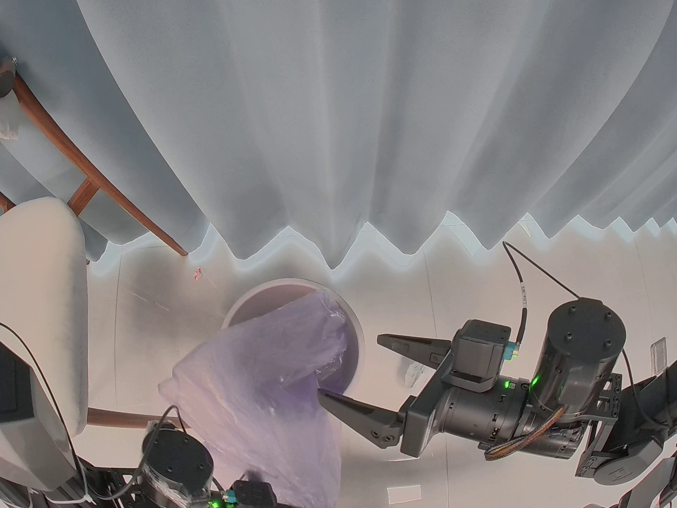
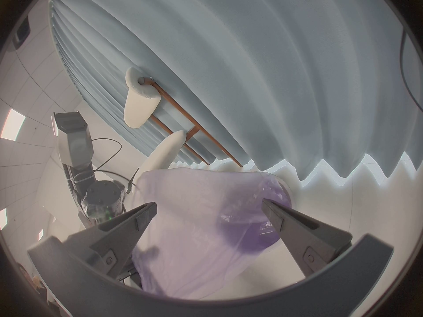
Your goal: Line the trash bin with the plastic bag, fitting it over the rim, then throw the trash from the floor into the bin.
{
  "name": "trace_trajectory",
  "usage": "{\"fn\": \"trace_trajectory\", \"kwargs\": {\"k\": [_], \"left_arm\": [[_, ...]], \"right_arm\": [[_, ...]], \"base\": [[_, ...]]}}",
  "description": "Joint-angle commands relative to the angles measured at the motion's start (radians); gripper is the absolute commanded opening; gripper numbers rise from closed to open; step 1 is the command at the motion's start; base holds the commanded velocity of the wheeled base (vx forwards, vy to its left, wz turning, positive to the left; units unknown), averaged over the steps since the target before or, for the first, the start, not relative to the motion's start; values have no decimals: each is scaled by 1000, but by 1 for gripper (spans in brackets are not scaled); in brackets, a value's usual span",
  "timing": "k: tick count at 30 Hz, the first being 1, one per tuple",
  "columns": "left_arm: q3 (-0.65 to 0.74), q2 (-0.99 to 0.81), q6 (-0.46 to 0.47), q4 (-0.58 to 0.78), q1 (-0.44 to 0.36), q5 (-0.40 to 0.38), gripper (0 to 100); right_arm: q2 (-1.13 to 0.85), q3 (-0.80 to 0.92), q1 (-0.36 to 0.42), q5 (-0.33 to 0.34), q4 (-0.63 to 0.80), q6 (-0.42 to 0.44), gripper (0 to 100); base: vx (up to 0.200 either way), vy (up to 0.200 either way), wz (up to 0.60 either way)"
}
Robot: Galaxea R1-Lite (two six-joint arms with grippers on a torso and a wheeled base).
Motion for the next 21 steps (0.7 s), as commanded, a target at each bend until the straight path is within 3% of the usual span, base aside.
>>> {"fn": "trace_trajectory", "kwargs": {"k": [1,21], "left_arm": [[18,-8,3,85,-61,6,0],[18,-5,3,60,-59,9,0]], "right_arm": [[21,13,4,2,-7,-2,100],[20,76,95,4,-21,-43,100]], "base": [[0,0,0],[0,0,0]]}}
